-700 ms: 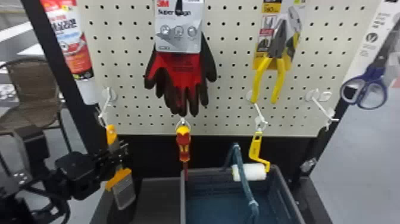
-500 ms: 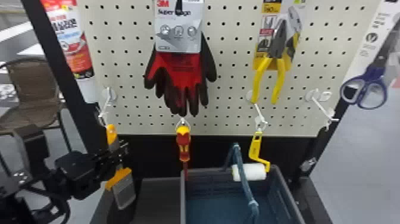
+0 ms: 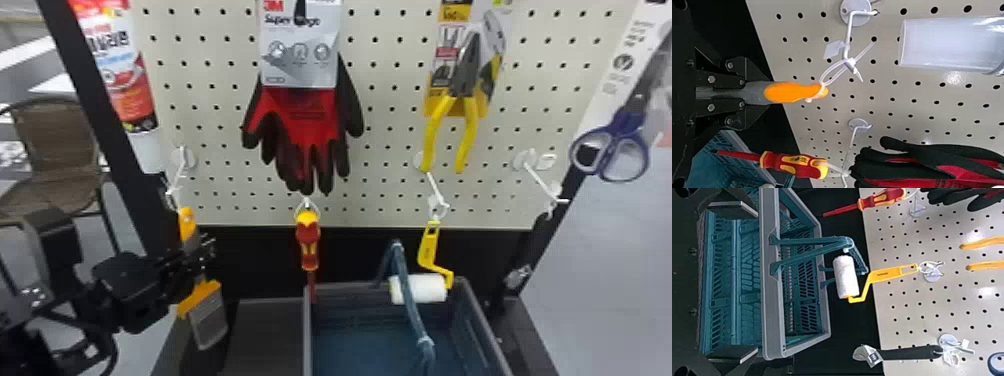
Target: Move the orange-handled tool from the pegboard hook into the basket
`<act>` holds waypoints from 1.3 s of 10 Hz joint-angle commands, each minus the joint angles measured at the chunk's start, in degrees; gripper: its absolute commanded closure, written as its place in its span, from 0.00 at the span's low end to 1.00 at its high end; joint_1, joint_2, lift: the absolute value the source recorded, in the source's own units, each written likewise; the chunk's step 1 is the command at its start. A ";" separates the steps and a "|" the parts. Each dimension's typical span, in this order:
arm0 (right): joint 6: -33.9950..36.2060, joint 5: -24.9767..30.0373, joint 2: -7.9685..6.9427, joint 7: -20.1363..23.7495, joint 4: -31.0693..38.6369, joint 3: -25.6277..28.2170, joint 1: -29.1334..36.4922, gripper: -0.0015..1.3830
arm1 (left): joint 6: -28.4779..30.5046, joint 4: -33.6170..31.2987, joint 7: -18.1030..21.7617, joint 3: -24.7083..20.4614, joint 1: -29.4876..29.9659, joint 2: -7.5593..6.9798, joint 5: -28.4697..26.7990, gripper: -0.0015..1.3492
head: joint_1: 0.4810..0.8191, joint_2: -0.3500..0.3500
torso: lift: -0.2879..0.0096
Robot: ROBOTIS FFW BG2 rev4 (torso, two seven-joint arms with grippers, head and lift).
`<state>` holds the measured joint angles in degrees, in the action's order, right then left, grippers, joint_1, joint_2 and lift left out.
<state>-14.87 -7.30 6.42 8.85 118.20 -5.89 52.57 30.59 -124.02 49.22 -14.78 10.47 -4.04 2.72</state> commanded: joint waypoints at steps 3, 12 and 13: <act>0.19 0.01 0.00 -0.06 0.00 0.00 0.00 0.07 | 0.88 -3.74 0.00 -0.07 1.37 0.35 0.09 0.89 | 0.20 0.50 | 0.63; 0.63 0.62 0.00 -0.06 0.84 0.00 0.12 0.07 | 2.81 -17.81 -1.14 -0.42 9.00 4.04 2.11 0.89 | 0.20 0.50 | 0.63; 0.72 0.62 0.00 -0.06 0.84 0.00 0.12 0.07 | 2.64 -18.23 -1.93 -0.16 10.35 4.19 4.66 0.89 | 0.20 0.50 | 0.63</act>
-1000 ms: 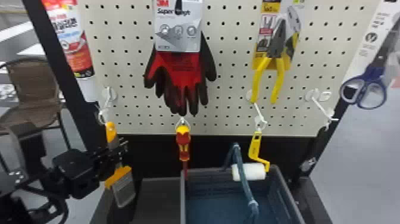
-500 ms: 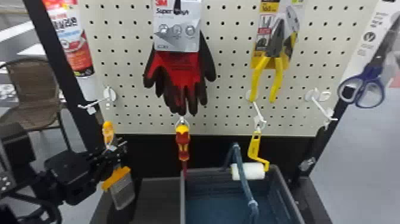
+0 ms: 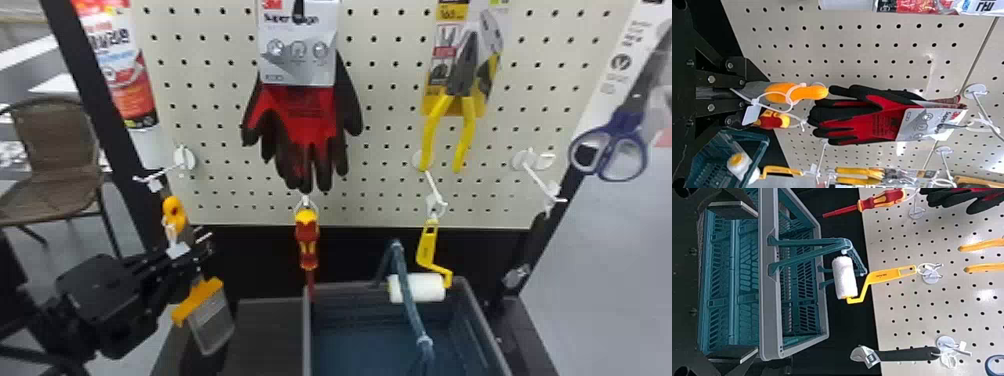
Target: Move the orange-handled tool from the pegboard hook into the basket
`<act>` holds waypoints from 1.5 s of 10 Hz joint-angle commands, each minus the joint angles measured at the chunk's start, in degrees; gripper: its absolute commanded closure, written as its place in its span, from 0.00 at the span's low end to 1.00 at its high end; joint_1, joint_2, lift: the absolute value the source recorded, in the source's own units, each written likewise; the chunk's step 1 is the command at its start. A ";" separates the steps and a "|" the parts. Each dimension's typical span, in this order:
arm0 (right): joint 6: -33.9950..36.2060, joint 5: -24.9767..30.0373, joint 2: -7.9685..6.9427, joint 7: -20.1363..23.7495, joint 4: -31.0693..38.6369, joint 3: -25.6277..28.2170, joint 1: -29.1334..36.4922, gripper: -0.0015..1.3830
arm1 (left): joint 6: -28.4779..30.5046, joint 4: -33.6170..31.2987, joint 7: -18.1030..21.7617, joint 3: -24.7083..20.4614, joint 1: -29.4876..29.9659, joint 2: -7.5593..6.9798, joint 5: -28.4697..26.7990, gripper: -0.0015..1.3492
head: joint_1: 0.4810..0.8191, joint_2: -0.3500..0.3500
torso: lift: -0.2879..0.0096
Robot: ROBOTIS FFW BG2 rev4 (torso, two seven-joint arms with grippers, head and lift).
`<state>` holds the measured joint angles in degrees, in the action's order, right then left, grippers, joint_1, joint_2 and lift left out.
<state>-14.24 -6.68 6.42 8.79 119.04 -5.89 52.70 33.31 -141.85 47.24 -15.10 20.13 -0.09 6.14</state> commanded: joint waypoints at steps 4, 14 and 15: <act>0.18 -0.09 0.00 0.00 -0.28 0.00 -0.13 0.07 | -7.65 4.39 -8.40 3.94 7.95 0.24 17.33 0.89 | 0.20 0.50 | 0.63; 0.27 -0.62 0.00 0.09 -0.42 0.00 0.12 0.07 | -40.17 30.40 -19.73 24.24 5.62 -1.14 36.67 0.89 | 0.20 0.50 | 0.63; 0.35 -0.70 0.00 0.09 -0.56 0.00 0.12 0.07 | -41.48 32.09 -19.91 25.39 4.75 -1.14 37.02 0.89 | 0.20 0.50 | 0.63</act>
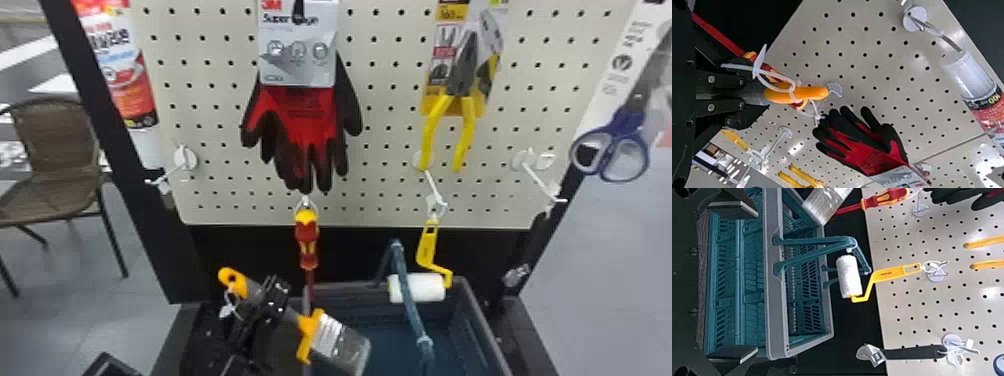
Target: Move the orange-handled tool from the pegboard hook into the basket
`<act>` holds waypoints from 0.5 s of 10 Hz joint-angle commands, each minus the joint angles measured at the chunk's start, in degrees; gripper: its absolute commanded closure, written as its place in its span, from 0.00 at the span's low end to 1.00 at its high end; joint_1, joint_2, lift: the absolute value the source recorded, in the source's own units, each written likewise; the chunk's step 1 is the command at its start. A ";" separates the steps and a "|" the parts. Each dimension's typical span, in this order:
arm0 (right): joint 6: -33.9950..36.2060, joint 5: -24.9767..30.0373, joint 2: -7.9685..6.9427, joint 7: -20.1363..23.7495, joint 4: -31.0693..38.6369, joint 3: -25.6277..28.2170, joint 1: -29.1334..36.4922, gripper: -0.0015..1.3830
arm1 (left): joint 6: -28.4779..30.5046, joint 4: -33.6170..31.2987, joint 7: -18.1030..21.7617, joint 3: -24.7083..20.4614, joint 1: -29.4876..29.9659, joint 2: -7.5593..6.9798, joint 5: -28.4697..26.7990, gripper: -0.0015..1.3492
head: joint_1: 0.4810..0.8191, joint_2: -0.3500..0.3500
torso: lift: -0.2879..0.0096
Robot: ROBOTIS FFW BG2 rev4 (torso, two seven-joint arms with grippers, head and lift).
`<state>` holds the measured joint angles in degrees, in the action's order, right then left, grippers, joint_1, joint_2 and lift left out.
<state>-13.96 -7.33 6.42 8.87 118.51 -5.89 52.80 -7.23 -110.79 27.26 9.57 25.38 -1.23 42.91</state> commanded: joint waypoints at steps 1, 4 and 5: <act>0.07 -0.05 0.00 0.00 0.11 0.00 0.02 0.07 | -2.18 2.15 -0.28 1.51 -1.36 0.00 0.43 0.89 | 0.20 0.50 | 0.63; 0.16 -0.23 0.00 0.00 0.11 0.00 0.14 0.07 | -5.60 6.37 -1.68 5.55 -3.94 -0.08 2.53 0.89 | 0.20 0.50 | 0.63; 0.16 -0.23 0.00 0.00 0.11 0.00 0.14 0.07 | -5.96 8.05 -1.68 6.60 -4.80 -0.08 3.06 0.89 | 0.20 0.50 | 0.63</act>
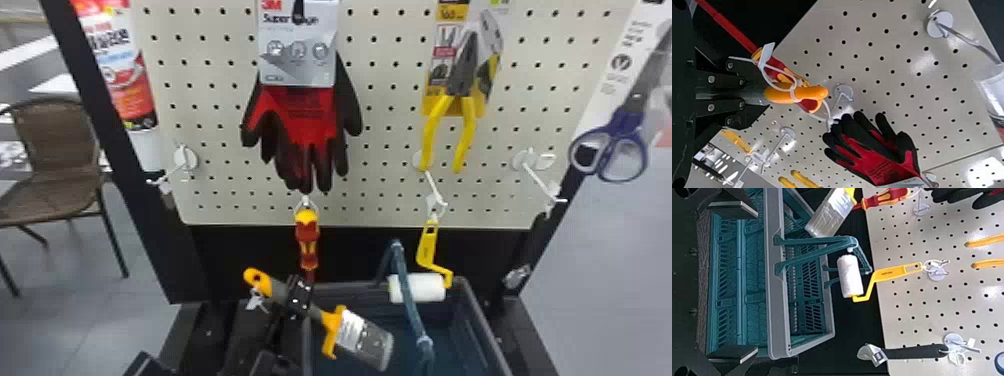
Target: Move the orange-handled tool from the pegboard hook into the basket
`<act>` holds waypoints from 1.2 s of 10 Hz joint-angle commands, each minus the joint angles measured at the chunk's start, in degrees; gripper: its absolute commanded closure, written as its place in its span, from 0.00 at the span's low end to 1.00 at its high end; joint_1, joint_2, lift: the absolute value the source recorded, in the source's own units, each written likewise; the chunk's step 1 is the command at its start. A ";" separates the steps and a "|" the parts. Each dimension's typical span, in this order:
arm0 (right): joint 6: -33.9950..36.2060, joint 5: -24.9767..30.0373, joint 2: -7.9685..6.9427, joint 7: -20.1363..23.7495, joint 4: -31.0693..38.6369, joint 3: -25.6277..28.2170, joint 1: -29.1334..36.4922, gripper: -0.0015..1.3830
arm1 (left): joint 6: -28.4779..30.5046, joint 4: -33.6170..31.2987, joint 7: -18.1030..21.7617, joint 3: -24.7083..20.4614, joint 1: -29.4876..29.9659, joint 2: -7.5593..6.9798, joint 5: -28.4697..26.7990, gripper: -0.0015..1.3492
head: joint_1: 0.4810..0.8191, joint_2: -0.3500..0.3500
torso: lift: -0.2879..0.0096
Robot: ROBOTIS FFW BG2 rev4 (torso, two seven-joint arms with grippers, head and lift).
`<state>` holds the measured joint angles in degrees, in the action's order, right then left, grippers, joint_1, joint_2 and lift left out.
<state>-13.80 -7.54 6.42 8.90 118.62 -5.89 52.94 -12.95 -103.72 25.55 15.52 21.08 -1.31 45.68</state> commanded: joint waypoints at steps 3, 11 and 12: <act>0.17 -0.11 0.00 0.15 0.00 0.00 0.12 0.07 | -1.72 3.38 -0.59 3.03 -1.48 -0.01 1.87 0.89 | 0.20 0.50 | 0.63; 0.44 -0.55 0.00 0.59 -0.14 0.00 0.00 0.07 | -2.78 9.14 -2.17 7.42 -3.94 -0.10 2.75 0.87 | 0.20 0.50 | 0.63; 0.44 -0.64 0.00 0.59 -0.28 0.00 0.00 0.07 | -1.72 9.14 -2.09 7.68 -4.07 -0.45 3.27 0.79 | 0.20 0.50 | 0.63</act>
<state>-13.36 -8.14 6.42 9.49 118.37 -5.89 52.95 -15.24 -94.61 23.44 23.07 17.06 -1.61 48.64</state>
